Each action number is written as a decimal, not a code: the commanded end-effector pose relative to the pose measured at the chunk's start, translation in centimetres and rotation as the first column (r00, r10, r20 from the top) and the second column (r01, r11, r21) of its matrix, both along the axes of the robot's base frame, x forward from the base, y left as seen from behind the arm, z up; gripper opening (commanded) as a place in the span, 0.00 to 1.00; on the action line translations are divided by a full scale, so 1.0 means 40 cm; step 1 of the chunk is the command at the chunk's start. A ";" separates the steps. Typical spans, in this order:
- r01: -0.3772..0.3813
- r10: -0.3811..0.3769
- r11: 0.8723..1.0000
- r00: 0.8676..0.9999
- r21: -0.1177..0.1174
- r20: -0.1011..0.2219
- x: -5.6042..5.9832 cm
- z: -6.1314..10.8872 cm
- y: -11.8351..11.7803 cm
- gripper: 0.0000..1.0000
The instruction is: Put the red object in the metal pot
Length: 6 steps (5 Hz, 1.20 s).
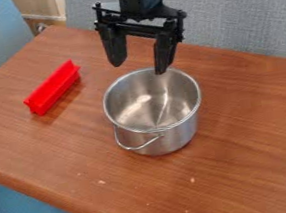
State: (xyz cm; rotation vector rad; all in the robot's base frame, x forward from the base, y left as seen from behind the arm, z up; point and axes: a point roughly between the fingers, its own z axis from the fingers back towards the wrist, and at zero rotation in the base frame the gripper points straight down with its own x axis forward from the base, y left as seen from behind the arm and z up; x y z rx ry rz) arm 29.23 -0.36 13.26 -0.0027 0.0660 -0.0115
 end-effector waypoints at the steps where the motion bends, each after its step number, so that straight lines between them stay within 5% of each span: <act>1: -0.036 0.036 0.999 0.999 0.000 -0.013 0.001 -0.017 0.047 1.00; 2: -0.085 0.085 0.996 0.996 0.004 -0.016 0.006 -0.032 0.117 1.00; 4: -0.188 0.188 0.982 0.982 0.014 0.026 0.015 -0.042 0.296 1.00; 6: -0.216 0.215 0.976 0.975 0.021 0.052 0.031 -0.079 0.405 1.00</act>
